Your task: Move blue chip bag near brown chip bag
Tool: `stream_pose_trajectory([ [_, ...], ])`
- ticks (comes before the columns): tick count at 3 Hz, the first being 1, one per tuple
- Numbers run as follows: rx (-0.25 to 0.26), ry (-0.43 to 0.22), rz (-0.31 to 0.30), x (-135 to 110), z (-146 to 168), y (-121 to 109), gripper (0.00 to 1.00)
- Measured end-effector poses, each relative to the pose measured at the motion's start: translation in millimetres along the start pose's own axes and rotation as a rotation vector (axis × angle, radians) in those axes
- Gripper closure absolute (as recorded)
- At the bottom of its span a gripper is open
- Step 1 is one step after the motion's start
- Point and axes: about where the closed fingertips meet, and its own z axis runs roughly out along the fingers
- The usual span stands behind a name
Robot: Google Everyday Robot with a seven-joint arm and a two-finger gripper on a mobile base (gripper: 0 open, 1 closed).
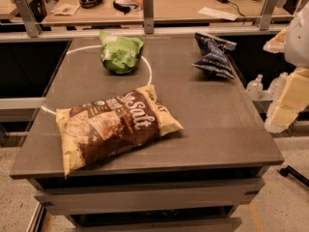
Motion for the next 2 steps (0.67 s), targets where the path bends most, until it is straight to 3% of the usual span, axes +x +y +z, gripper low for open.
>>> stream_pose_trajectory([
  [1, 0.000, 0.000, 0.000, 0.0, 0.0, 0.0, 0.00],
  [2, 0.034, -0.058, 0.047, 2.1, -1.2, -5.7, 0.00],
])
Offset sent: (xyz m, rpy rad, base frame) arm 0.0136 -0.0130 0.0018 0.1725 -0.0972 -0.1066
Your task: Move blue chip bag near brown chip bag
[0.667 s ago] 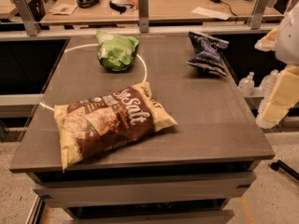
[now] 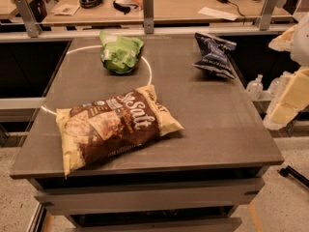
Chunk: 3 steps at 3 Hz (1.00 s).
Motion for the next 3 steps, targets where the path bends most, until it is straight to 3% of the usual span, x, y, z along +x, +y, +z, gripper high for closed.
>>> stream_pose_trajectory([
  [1, 0.096, -0.071, 0.081, 11.8, -0.7, -14.5, 0.00],
  [3, 0.276, -0.311, 0.249, 36.7, 18.6, -66.1, 0.00],
])
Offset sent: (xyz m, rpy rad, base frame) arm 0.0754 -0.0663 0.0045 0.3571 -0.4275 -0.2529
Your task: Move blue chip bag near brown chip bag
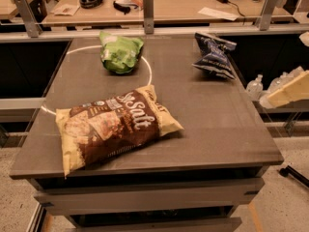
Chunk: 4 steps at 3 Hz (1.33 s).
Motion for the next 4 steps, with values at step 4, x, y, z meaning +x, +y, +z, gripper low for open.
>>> stream_pose_trajectory([
  [4, 0.170, -0.196, 0.152, 5.4, 42.6, -58.9, 0.00],
])
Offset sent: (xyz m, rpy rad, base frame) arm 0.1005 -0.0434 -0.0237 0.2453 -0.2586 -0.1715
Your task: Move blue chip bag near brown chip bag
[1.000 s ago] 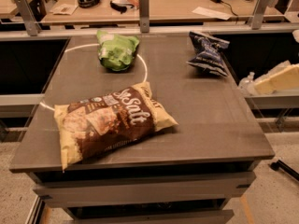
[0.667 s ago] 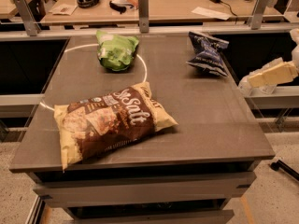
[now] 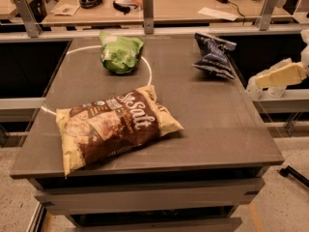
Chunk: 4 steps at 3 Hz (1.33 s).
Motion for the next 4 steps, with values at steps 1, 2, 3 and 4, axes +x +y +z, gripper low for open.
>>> stream_pose_trajectory([
  [1, 0.039, 0.027, 0.028, 9.9, 17.2, 2.4, 0.00],
  [2, 0.046, 0.029, 0.046, 14.7, 48.7, 3.0, 0.00],
  [3, 0.067, 0.022, 0.111, 18.4, 78.3, 0.5, 0.00],
  [4, 0.076, 0.025, 0.178, 16.7, 104.9, -0.7, 0.00],
])
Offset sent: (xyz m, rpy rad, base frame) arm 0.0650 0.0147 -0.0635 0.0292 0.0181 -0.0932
